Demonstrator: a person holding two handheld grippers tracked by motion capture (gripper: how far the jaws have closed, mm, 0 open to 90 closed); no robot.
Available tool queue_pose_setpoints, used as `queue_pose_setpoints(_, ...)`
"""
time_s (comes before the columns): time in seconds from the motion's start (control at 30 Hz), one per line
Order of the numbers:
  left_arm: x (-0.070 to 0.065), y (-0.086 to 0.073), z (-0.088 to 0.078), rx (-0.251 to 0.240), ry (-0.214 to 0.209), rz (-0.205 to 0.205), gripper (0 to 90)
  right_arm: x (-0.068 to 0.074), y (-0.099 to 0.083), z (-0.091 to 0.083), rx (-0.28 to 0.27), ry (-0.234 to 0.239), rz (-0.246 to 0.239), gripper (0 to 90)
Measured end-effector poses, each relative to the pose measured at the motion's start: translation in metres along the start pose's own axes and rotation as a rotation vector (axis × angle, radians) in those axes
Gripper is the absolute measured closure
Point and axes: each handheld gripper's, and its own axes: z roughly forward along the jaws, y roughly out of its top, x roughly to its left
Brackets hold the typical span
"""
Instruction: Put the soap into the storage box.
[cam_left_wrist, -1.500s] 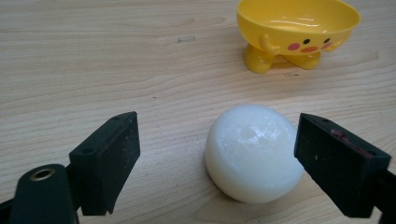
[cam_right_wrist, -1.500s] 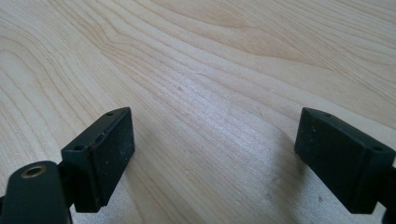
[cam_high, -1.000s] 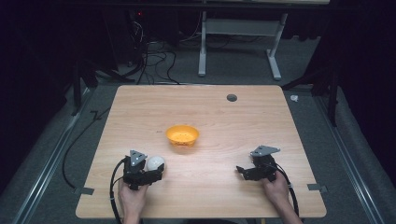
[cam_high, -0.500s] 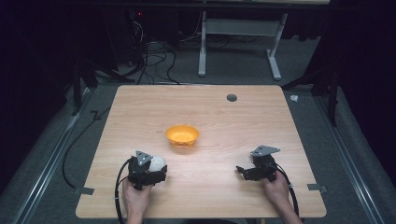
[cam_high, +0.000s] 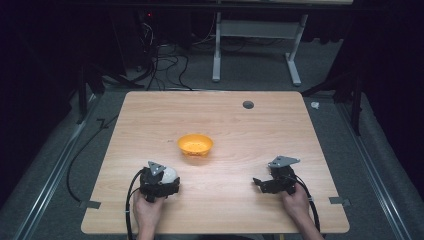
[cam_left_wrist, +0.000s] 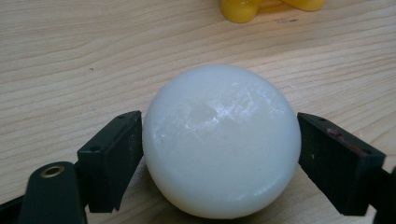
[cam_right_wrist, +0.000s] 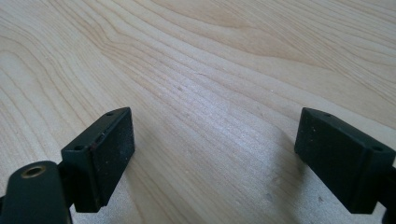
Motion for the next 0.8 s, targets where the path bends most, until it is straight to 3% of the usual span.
queue_pose_setpoints(0.3,0.0003,-0.0017,0.0032,0.014,-0.003,0.012,23.7,0.0,0.0,0.0,0.001,-0.001,0.0,12.7)
queue_pose_setpoints(0.8,0.0022,-0.0023,0.0031,0.005,-0.012,0.013,24.3,0.0,0.0,0.0,0.0,0.0,0.0,12.7)
